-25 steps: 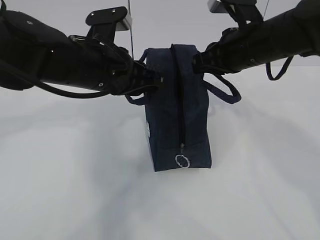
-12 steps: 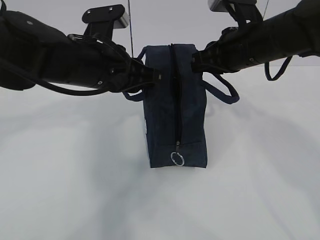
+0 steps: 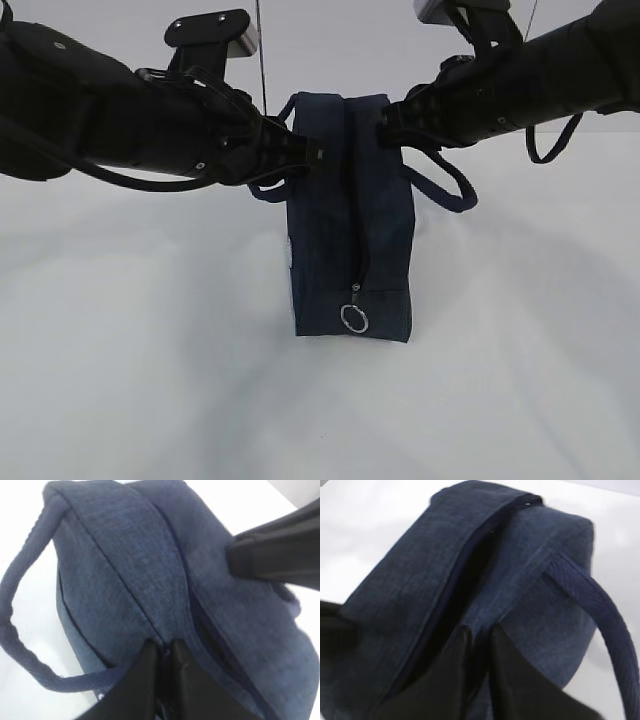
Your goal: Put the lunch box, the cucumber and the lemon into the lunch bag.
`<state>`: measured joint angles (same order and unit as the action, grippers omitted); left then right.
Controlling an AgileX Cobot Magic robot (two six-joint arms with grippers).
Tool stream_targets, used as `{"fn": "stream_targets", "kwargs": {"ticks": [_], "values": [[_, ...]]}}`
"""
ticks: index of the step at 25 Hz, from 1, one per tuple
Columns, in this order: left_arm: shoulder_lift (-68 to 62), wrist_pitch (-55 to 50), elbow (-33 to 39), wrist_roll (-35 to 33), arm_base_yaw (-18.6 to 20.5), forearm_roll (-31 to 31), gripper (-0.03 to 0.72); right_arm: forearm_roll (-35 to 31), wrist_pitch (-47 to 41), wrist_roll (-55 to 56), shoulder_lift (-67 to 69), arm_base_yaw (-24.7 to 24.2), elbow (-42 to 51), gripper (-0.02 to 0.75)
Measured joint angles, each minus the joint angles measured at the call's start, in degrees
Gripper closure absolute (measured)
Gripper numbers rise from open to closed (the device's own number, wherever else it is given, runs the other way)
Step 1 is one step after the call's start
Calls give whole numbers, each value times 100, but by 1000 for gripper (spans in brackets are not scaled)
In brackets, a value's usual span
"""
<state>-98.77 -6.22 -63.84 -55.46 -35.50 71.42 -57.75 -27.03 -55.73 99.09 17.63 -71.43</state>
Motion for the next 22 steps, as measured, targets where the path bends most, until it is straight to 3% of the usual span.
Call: {"fn": "stream_targets", "kwargs": {"ticks": [7, 17, 22], "values": [[0, -19, 0, 0, 0, 0, 672, 27, -511, -51, 0, 0, -202, 428], [-127, -235, 0, -10, 0, 0, 673, 1285, -1160, 680, -474, -52, -263, 402], [-234, -300, 0, -10, 0, 0, 673, 1564, -1828, 962, -876, -52, -210, 402]]}}
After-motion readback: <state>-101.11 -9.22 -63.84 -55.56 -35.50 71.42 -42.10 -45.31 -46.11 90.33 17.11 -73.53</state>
